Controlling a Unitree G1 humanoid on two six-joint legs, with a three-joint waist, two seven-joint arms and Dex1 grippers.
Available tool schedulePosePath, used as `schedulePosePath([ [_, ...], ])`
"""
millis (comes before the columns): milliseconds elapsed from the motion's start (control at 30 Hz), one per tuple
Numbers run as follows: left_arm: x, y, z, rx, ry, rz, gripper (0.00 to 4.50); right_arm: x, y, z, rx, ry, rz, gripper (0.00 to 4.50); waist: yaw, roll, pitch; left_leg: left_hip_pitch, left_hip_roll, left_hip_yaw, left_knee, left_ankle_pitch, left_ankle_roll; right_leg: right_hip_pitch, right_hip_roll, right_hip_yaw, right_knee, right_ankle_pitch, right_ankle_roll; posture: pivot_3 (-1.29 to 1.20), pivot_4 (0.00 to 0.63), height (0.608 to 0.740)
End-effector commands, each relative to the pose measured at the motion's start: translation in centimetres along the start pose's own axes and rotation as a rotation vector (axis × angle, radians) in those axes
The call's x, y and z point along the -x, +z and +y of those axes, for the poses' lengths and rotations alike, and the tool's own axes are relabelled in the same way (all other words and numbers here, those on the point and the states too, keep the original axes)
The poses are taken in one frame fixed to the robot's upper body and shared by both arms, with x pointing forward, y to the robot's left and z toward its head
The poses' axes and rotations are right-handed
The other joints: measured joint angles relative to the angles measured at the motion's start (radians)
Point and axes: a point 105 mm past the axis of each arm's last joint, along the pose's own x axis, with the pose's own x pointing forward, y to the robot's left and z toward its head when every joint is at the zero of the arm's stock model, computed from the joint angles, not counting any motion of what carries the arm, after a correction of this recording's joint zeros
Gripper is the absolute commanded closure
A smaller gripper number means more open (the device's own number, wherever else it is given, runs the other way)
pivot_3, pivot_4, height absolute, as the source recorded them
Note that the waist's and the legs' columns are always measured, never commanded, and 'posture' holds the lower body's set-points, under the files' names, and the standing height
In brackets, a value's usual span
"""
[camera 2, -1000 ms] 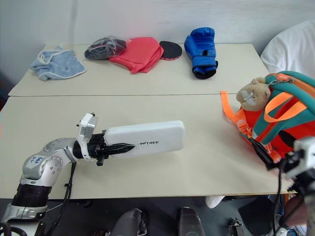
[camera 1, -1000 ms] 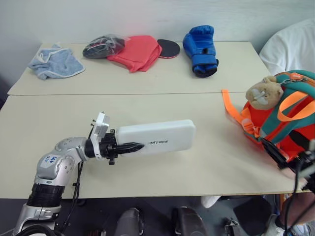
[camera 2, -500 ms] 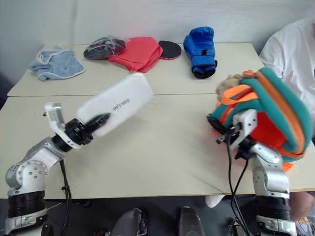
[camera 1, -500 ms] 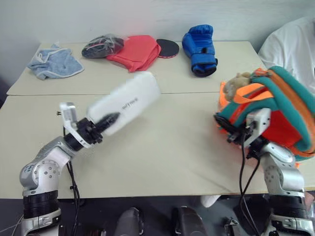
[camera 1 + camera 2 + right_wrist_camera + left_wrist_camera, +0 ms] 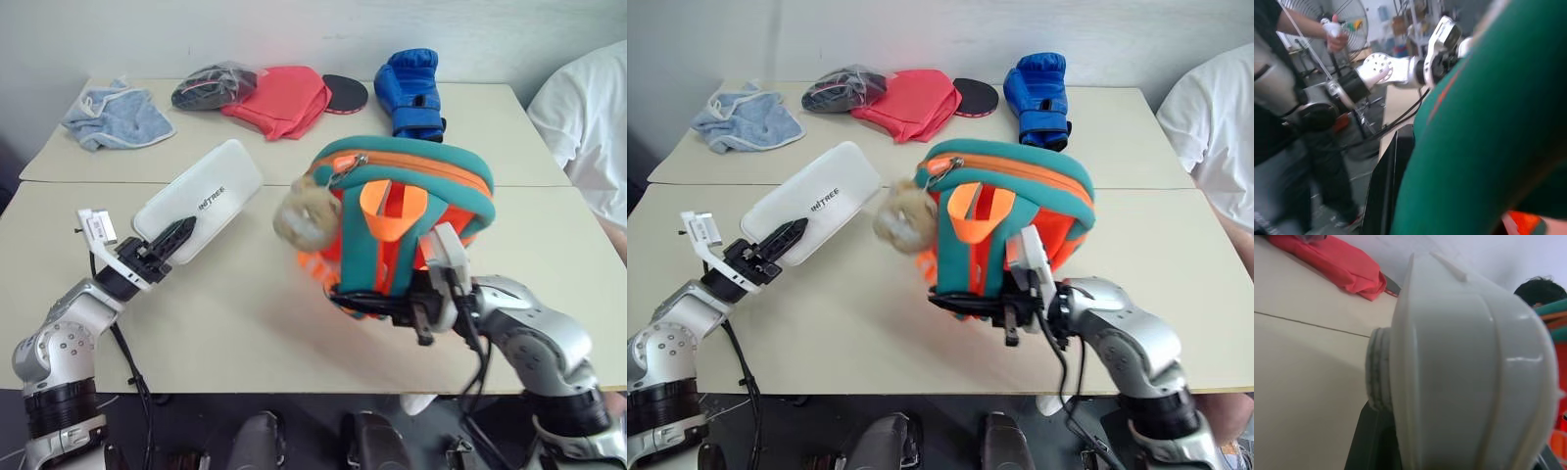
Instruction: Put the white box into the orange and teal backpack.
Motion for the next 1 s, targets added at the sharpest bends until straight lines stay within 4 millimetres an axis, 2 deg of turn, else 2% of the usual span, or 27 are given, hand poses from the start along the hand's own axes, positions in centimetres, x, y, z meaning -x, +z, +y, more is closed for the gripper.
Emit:
schedulePosePath([
  [33,0.7,3.6,-4.1,-0.124,-0.173,-0.092,3.31,1.7,0.4,-0.7,0.041,-0.083,0.019,4.48,-0.001,-0.003,0.001,0.000,0.000,0.000,0.000,0.000,0.000,0.000,0.000,-0.001,-0.001,0.000,0.000,0.00,0.150,0.740],
  [100,1.4,4.5,-5.7,-0.169,-0.232,-0.086,3.31,2.3,0.3,-1.8,0.057,-0.151,0.020,4.48,-0.005,-0.005,0.002,-0.001,0.001,-0.001,0.000,0.001,-0.001,0.000,0.000,-0.001,-0.002,0.000,0.000,0.00,0.150,0.740],
  [267,1.9,5.4,-10.1,-0.232,-0.411,-0.012,3.31,2.1,0.3,-2.7,0.059,-0.170,-0.001,4.48,-0.005,-0.004,0.002,0.001,0.001,-0.001,-0.001,0.002,-0.004,-0.001,0.001,-0.001,-0.001,0.000,0.000,0.00,0.150,0.740],
  [433,0.9,3.1,-11.6,-0.320,-0.510,0.141,3.31,1.9,-0.2,-2.6,0.042,-0.144,0.011,4.48,0.000,-0.004,0.002,0.002,0.000,-0.001,-0.001,0.003,-0.004,0.000,0.001,-0.001,-0.001,0.000,0.000,0.00,0.150,0.740],
  [533,-0.3,1.3,-10.4,-0.401,-0.513,0.233,3.31,1.7,-0.2,-2.6,0.049,-0.130,0.018,4.48,0.002,-0.004,0.002,0.001,0.000,-0.001,-0.001,0.003,-0.003,0.000,0.001,-0.001,-0.001,0.000,0.000,0.00,0.150,0.740],
  [700,-2.2,0.3,-9.3,-0.474,-0.540,0.317,3.31,1.7,0.2,-2.8,0.055,-0.127,0.015,4.48,0.012,-0.004,0.002,0.002,0.000,0.000,0.000,0.003,-0.003,0.000,0.001,-0.002,-0.001,0.000,0.000,0.00,0.150,0.740],
  [833,-4.8,1.5,-8.8,-0.564,-0.514,0.337,3.31,2.3,-0.1,-2.2,0.040,-0.115,0.042,4.48,0.031,-0.004,0.002,0.000,0.000,-0.001,0.000,0.003,-0.003,0.000,0.001,-0.003,-0.001,0.000,0.000,0.00,0.150,0.740],
  [1000,-6.8,2.8,-8.1,-0.629,-0.455,0.427,3.31,2.8,-0.3,-1.8,0.021,-0.116,0.066,4.48,0.030,-0.004,0.002,-0.001,0.000,-0.001,0.003,0.003,-0.002,0.000,0.001,-0.003,-0.001,0.001,0.001,0.00,0.150,0.740],
])
